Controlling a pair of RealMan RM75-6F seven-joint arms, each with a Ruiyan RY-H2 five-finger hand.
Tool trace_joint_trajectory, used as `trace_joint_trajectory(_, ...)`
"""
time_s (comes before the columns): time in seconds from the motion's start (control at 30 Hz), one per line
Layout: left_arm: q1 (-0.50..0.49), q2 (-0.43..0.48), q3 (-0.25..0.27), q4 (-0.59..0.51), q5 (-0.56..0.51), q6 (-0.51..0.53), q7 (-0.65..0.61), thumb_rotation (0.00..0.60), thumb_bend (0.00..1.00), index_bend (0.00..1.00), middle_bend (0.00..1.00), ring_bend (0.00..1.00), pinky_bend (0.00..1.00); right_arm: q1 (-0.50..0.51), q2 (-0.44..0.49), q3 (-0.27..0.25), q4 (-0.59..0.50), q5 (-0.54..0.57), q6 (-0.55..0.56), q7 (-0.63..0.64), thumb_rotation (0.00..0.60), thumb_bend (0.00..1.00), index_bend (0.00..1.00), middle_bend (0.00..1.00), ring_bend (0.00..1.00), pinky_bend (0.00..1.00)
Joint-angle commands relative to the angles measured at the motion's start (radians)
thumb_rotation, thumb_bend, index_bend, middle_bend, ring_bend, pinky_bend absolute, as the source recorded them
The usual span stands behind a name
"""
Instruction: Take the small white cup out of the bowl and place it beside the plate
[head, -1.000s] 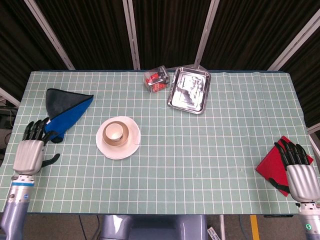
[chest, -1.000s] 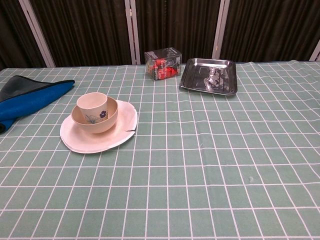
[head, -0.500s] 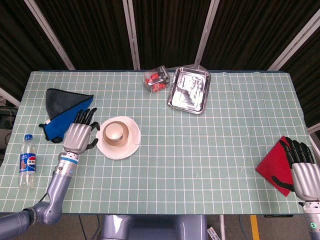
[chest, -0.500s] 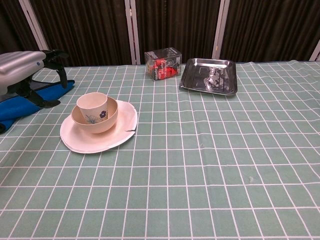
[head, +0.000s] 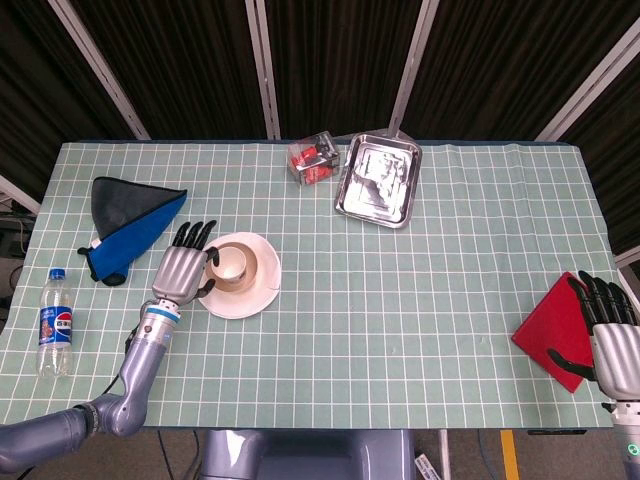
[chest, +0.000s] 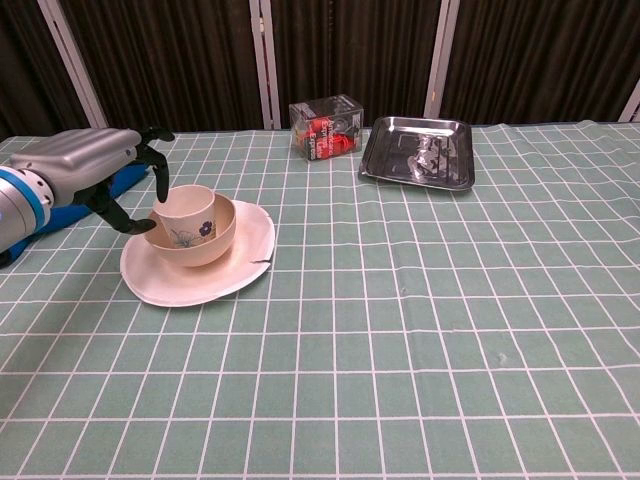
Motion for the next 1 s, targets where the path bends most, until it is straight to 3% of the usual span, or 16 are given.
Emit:
trace_joint_trajectory(0.03, -0.023, -0.033, 0.005, 0.035, -0.016, -0.009, 0.009, 0.600, 0.33, 0.51, 0.00, 0.00, 0.00, -0.001, 0.002, 0.000, -0.001, 0.000, 0.001, 0.004, 0.600, 0.04, 0.04, 0.00, 0.00, 0.00)
trace_joint_trajectory(0.2, -0.041, -0.063, 0.011, 0.077, -0.035, -0.011, 0.021, 0.600, 0.34, 0.56, 0.03, 0.00, 0.00, -0.002, 0.005, 0.000, -0.002, -0.003, 0.005, 0.015, 0.600, 0.04, 0.04, 0.00, 0.00, 0.00)
trace_joint_trajectory(0.43, -0.030, -0.056, 0.028, 0.067, -0.005, 0.028, -0.021, 0.600, 0.57, 0.60, 0.06, 0.00, 0.00, -0.003, 0.006, -0.001, -0.002, -0.010, 0.009, 0.022, 0.600, 0.04, 0.04, 0.00, 0.00, 0.00)
trace_joint_trajectory(0.7, 0.008, 0.019, 0.038, -0.009, 0.058, 0.100, -0.089, 0.600, 0.58, 0.60, 0.06, 0.00, 0.00, -0.003, 0.002, -0.004, -0.002, -0.015, 0.010, 0.013, 0.600, 0.04, 0.04, 0.00, 0.00, 0.00)
trace_joint_trajectory(1.0, 0.092, 0.175, 0.076, -0.067, 0.089, 0.158, -0.158, 0.600, 0.58, 0.60, 0.05, 0.00, 0.00, -0.005, 0.002, -0.005, -0.007, -0.016, 0.014, 0.008, 0.600, 0.04, 0.04, 0.00, 0.00, 0.00)
